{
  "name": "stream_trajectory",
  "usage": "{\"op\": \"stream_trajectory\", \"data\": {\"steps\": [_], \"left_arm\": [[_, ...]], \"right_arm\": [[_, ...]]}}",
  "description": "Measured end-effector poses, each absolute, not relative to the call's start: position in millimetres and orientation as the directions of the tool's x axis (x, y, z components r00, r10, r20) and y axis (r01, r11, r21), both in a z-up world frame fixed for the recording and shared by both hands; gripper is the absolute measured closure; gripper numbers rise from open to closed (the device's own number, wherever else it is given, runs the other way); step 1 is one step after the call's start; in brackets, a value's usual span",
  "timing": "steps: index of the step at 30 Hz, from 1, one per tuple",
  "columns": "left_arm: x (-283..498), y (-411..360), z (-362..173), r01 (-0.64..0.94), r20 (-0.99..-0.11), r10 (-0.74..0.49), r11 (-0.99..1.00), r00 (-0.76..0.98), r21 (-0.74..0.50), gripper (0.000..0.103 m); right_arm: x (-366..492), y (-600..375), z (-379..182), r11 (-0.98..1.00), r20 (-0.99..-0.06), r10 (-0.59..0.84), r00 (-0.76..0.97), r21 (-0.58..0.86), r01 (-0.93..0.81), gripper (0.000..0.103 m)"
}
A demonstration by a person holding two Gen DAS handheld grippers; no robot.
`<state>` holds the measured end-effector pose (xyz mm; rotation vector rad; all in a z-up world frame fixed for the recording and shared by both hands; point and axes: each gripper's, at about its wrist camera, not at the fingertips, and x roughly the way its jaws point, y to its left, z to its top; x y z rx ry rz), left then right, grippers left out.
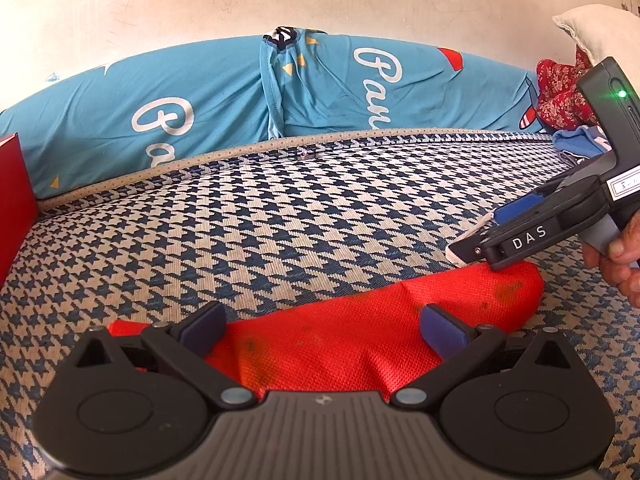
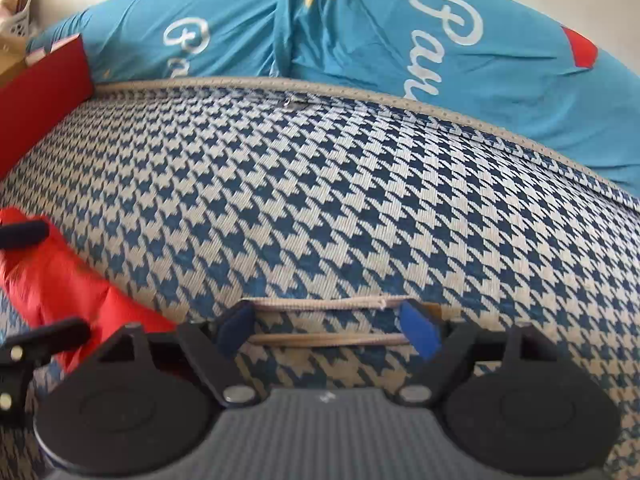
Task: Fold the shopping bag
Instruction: 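Open the right gripper fingers to stretch the rubber band wide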
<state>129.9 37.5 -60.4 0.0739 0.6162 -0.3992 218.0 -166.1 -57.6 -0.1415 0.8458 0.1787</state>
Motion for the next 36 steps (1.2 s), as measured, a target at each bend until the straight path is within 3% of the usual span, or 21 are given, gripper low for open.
{"op": "stream_trajectory", "data": {"steps": [13,28,36], "left_arm": [[129.7,37.7,-60.7,0.386,-0.577,-0.341,0.921,0.742,-0.048,0.0],[128.0,35.8,-61.0,0.386,-0.577,-0.34,0.921,0.743,-0.045,0.0],[128.2,36.2,-60.8,0.387,-0.576,-0.343,0.921,0.742,-0.049,0.0]], "right_arm": [[214.0,-173.3,-58.7,0.969,-0.743,0.143,0.654,-0.03,-0.245,0.023],[203.3,-182.1,-50.7,0.956,-0.804,0.146,0.577,-0.035,-0.29,0.025],[193.2,-188.9,-55.0,0.956,-0.762,0.172,0.624,-0.023,-0.291,0.024]]}}
